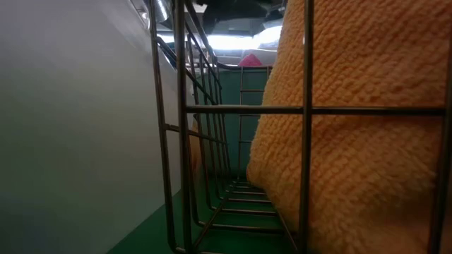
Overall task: Sort microfiber towel by color & place in baskets
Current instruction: Put the right yellow towel into the orange bin
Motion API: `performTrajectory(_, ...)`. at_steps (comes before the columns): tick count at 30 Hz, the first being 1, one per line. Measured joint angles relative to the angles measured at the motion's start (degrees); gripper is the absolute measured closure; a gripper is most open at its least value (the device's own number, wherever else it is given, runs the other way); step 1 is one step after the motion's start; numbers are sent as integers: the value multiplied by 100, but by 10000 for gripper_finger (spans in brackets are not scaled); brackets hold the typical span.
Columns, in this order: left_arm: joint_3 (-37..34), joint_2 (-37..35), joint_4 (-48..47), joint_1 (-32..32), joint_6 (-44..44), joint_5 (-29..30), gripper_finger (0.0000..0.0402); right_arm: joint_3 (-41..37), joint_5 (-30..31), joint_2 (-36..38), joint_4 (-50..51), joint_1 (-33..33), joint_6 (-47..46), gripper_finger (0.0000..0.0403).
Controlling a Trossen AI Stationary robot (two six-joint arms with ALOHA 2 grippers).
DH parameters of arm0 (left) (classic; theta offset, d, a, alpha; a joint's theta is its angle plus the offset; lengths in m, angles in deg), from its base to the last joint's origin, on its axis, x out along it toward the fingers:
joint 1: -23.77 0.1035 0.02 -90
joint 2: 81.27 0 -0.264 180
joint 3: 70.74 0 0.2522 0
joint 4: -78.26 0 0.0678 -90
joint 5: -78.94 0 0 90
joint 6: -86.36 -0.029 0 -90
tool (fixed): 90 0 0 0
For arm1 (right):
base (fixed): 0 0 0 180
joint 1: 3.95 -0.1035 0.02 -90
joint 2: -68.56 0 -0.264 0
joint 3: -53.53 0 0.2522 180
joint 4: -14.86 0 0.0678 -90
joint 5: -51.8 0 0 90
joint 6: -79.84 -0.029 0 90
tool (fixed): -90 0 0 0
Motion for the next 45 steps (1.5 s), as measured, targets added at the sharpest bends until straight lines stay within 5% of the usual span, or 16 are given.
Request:
performTrajectory(21, 0, 0, 1105, 206, -711, 289, 270, 48, -1226, -52, -3053, -6, -3, 393)
performTrajectory(35, 0, 0, 1192, 329, -986, 212, 266, 43, -2226, -650, -3836, -6, 8, 393)
performTrajectory(45, 0, 0, 1195, 302, -1312, -113, 207, 43, -2456, -774, -3946, -6, 9, 393)
